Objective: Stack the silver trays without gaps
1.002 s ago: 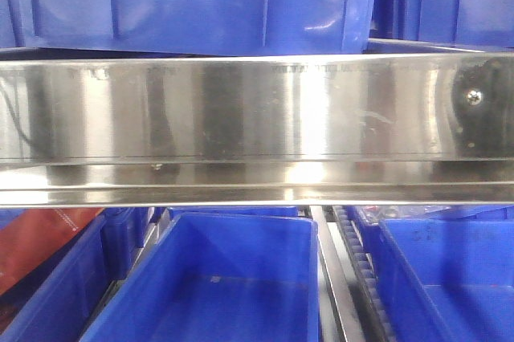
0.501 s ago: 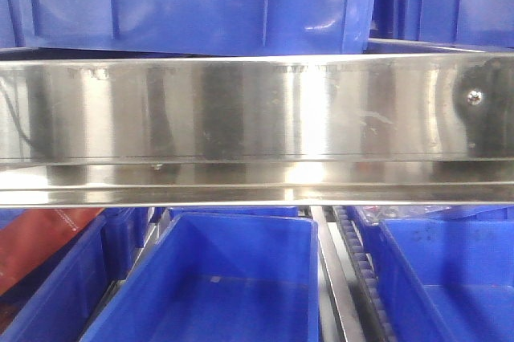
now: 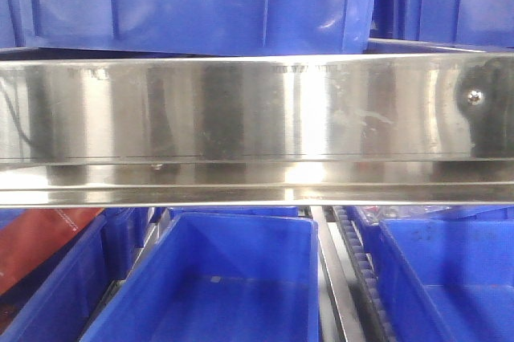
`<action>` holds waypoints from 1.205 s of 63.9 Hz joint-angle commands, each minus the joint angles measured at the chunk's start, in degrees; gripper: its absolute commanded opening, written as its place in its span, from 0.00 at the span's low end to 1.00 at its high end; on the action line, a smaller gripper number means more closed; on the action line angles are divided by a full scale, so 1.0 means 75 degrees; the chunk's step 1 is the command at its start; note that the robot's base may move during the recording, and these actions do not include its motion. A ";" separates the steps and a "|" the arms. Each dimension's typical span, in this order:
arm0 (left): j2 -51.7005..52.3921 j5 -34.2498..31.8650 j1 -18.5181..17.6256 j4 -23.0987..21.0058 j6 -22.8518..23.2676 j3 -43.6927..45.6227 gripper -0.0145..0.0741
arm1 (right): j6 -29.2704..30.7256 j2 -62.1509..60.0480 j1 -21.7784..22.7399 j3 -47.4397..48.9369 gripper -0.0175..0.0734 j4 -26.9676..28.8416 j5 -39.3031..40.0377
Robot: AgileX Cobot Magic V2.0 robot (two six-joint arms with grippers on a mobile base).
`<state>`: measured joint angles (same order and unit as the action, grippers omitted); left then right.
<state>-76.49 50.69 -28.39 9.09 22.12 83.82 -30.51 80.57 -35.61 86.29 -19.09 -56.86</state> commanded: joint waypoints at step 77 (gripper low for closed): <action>0.0104 -0.0324 -0.0050 0.0075 -0.0094 0.0043 0.15 | 0.0176 -0.0080 0.0004 0.0033 0.12 -0.0292 0.0094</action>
<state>-76.49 50.58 -28.39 9.09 22.12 83.82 -30.51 80.57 -35.61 86.29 -19.09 -56.86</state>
